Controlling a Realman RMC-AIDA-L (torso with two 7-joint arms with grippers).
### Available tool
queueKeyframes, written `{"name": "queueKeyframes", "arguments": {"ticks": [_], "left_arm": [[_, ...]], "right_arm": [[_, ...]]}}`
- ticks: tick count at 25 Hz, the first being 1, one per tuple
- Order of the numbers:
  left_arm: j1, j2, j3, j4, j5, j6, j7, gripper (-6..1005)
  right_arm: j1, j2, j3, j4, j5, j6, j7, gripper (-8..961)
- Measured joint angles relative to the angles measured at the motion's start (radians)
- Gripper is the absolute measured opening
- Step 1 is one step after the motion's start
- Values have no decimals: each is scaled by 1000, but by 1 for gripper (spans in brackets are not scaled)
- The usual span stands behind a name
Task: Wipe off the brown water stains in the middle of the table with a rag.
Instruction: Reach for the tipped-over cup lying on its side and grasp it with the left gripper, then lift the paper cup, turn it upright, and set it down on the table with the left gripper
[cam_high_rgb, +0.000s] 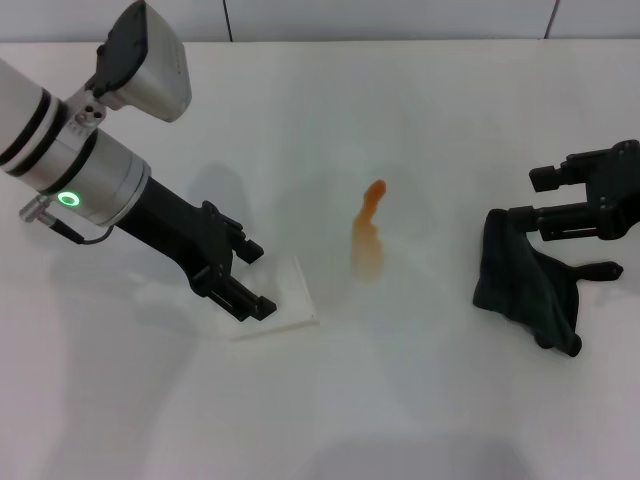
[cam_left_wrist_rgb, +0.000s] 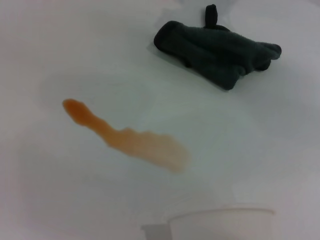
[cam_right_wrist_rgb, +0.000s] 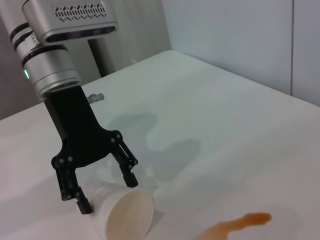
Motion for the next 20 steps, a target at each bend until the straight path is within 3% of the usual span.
{"name": "queueKeyframes", "arguments": {"ticks": [14, 20], "left_arm": [[-6, 1, 0, 0, 0, -8, 0, 733], [-8, 1, 0, -2, 0, -9, 0, 647]], "right_arm": [[-1, 0, 4, 0, 1, 3, 0, 645], [-1, 0, 5, -1, 2, 3, 0, 645]]}}
